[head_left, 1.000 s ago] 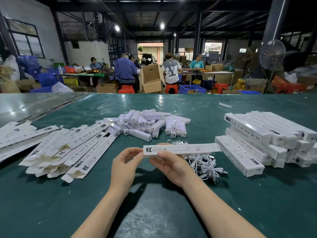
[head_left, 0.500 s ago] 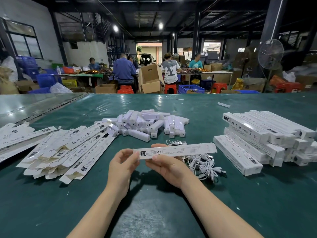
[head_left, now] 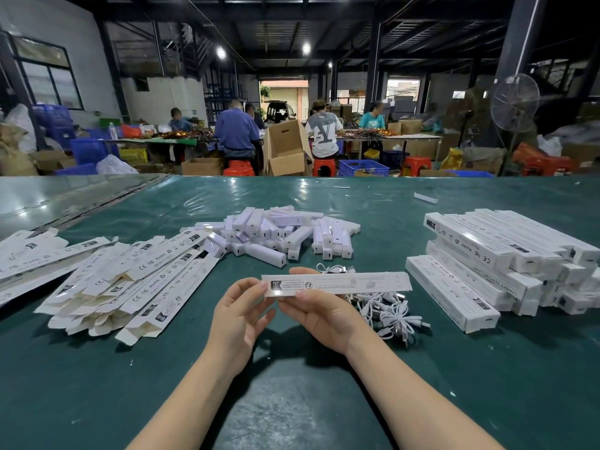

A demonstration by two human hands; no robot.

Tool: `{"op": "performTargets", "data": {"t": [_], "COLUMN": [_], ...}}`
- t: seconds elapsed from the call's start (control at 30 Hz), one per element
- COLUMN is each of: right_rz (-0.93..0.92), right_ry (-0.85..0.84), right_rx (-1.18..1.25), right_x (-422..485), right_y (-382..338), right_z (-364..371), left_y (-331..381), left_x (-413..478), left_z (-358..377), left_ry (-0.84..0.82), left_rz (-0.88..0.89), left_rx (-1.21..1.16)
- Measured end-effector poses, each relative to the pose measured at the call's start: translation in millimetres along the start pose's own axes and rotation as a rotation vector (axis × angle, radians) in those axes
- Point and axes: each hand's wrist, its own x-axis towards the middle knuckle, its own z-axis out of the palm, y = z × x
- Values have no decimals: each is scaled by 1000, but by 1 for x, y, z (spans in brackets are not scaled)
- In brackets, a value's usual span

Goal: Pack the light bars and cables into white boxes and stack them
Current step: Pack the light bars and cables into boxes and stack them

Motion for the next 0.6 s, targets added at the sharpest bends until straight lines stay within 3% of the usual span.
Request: {"op": "performTargets", "data": {"t": [0.6], "right_rz": [-6], "right_ry": [-9], "right_rx": [18], "right_x": [3], "right_y": [2], "right_z": [-4], "left_y": [1], "left_x": [-5], "left_z": [7], "left_ry": [91], "left_rz": [31], "left_rx": [49]}}
